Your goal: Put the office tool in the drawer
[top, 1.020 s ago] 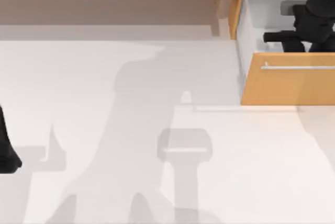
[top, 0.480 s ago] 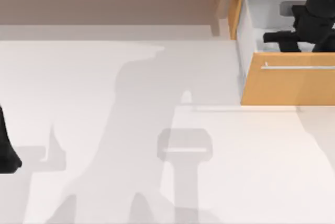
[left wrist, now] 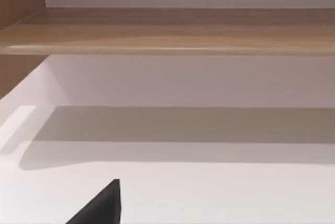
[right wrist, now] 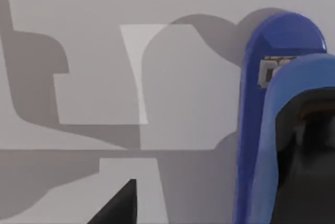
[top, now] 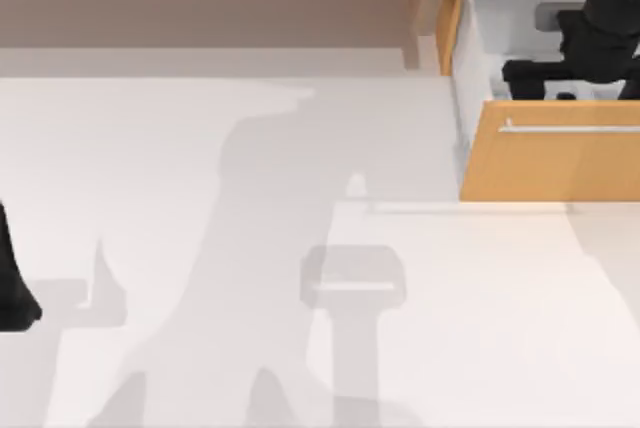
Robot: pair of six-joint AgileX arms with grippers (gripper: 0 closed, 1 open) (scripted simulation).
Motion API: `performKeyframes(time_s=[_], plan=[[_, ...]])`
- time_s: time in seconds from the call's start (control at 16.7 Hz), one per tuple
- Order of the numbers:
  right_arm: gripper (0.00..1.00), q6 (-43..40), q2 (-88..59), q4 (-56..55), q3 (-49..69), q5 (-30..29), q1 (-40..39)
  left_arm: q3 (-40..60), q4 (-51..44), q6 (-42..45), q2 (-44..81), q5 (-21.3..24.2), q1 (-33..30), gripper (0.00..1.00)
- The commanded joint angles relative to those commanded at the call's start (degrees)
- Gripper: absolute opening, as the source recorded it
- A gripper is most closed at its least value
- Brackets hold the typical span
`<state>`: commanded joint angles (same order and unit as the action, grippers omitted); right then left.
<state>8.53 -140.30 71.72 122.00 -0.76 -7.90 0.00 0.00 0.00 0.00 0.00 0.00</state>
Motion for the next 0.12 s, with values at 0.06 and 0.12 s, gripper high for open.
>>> performKeyframes(time_s=[0.06, 0.12], plan=[[1.0, 0.0, 0.0, 0.0, 0.0, 0.0, 0.0, 0.0, 0.0, 0.0, 0.0, 0.0, 0.0, 1.0], [1.0, 0.0, 0.0, 0.0, 0.0, 0.0, 0.0, 0.0, 0.0, 0.0, 0.0, 0.0, 0.0, 1.0]])
